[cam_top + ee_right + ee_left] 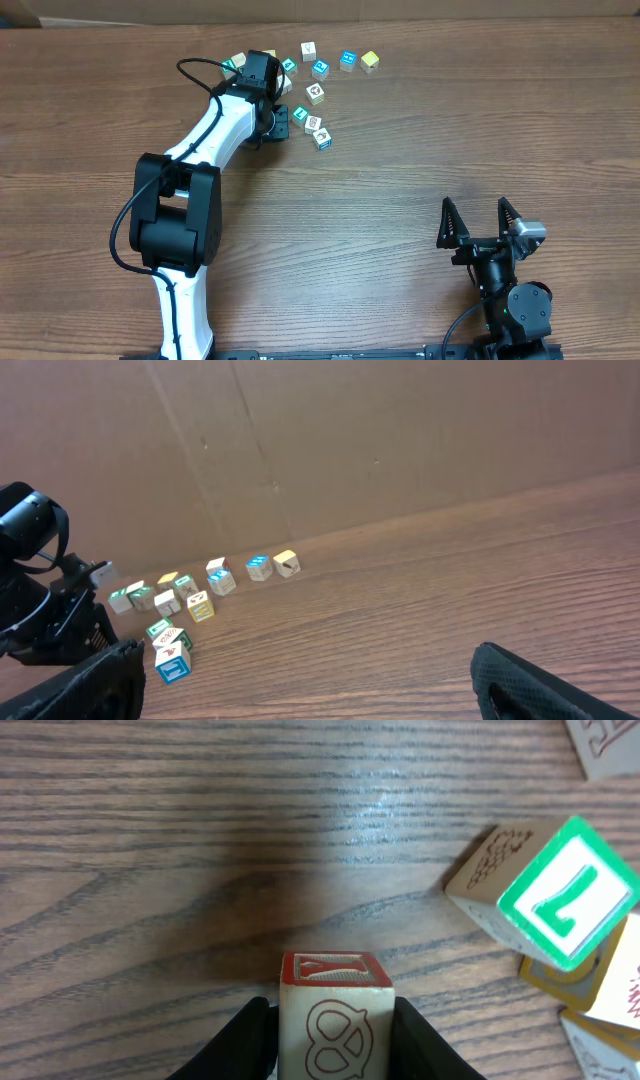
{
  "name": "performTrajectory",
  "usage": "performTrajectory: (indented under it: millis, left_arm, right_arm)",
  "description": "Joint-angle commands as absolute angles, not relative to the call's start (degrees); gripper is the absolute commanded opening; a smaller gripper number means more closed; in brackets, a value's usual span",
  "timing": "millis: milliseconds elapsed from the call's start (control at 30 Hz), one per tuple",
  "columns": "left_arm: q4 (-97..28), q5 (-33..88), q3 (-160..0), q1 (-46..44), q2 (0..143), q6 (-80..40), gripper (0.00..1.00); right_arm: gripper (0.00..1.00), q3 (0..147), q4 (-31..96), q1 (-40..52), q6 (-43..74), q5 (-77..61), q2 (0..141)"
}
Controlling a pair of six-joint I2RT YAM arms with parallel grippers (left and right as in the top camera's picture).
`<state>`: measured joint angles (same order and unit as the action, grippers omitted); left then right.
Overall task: Form a horizontal line
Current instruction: 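Close the left gripper around the pretzel-picture block with red edge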
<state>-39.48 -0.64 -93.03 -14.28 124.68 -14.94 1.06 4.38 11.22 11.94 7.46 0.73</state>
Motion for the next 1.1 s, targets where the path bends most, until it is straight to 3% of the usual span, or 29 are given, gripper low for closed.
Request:
performTrajectory:
  millis: [0,133,267,500,1067]
  left_arm:
    - [-39.8,-0.6,-93.0,-14.4,125.1,-12.2,0.34]
    - [-39.6,-0.6,-93.0,-14.4,125.1,-12.2,0.45]
    - [-38.7,-0.6,-93.0,-14.4,125.1,-12.2,0.47]
    - [-38.7,-0.6,-93.0,-14.4,125.1,-12.2,0.39]
    - [-39.5,-0.6,-93.0,-14.3,125.1,-12.2,0.4]
  right_arm:
    - [1.0,0.4,4.2,10.9,12.0,7.3,0.2]
    - [1.0,0.4,4.2,10.9,11.9,7.3,0.2]
    - [1.0,0.4,4.2,10.9,12.0,7.3,0.2]
    - [1.0,0.4,4.2,10.9,11.9,7.3,0.2]
    - [1.0,0.4,4.2,10.9,12.0,7.3,0.2]
